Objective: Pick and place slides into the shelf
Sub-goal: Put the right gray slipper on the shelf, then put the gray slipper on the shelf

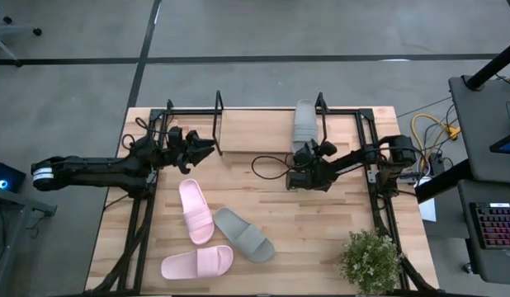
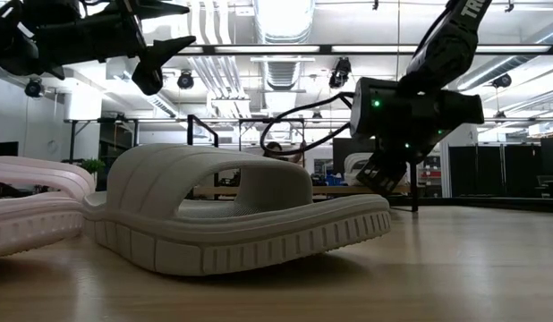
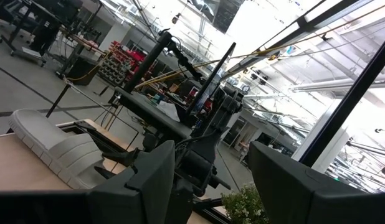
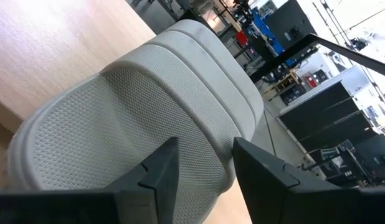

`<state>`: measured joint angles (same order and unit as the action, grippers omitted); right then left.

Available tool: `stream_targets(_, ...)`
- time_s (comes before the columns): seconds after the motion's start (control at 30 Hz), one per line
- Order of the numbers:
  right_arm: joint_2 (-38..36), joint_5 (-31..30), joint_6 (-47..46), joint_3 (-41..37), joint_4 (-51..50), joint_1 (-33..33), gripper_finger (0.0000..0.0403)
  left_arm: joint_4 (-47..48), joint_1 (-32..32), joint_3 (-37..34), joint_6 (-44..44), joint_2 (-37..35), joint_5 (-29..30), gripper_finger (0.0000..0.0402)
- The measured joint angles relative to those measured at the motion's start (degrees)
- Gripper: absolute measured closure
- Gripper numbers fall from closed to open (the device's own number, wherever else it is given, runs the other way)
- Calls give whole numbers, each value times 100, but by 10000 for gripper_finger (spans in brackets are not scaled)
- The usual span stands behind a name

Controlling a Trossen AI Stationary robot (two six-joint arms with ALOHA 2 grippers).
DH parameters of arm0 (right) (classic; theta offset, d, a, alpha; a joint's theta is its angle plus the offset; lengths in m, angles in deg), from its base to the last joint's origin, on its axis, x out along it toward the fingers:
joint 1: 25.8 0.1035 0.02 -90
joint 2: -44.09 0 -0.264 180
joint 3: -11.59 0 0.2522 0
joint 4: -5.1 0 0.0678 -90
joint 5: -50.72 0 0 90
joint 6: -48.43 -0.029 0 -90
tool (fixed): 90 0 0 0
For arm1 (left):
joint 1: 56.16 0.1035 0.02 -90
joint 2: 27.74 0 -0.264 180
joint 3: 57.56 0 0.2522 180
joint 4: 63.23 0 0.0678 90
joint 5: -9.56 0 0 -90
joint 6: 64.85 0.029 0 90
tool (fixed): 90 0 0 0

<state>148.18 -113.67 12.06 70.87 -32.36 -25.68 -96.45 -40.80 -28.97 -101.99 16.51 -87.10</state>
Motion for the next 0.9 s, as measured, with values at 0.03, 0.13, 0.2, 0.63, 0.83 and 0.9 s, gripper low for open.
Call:
stream_targets(0.03, -9, 2, -1, 0, -4, 0, 256, 0, 2, 0, 0, 0, 0, 210)
stream_targets(0.13, -66, 39, -1, 0, -5, 24, 249, 0, 2, 0, 0, 0, 0, 210)
stream_targets(0.2, -130, 69, -1, 0, -4, 61, 247, 0, 2, 0, 0, 0, 0, 210)
stream_targets(0.63, -198, 129, 72, 0, -24, 214, 246, 0, 0, 0, 0, -1, -2, 210)
stream_targets(0.83, -205, 126, 83, 0, -50, 401, 246, 0, 2, 0, 1, -2, -2, 210)
stream_targets(0.9, -205, 122, 83, 0, -50, 452, 246, 0, 2, -2, 0, -1, -2, 210)
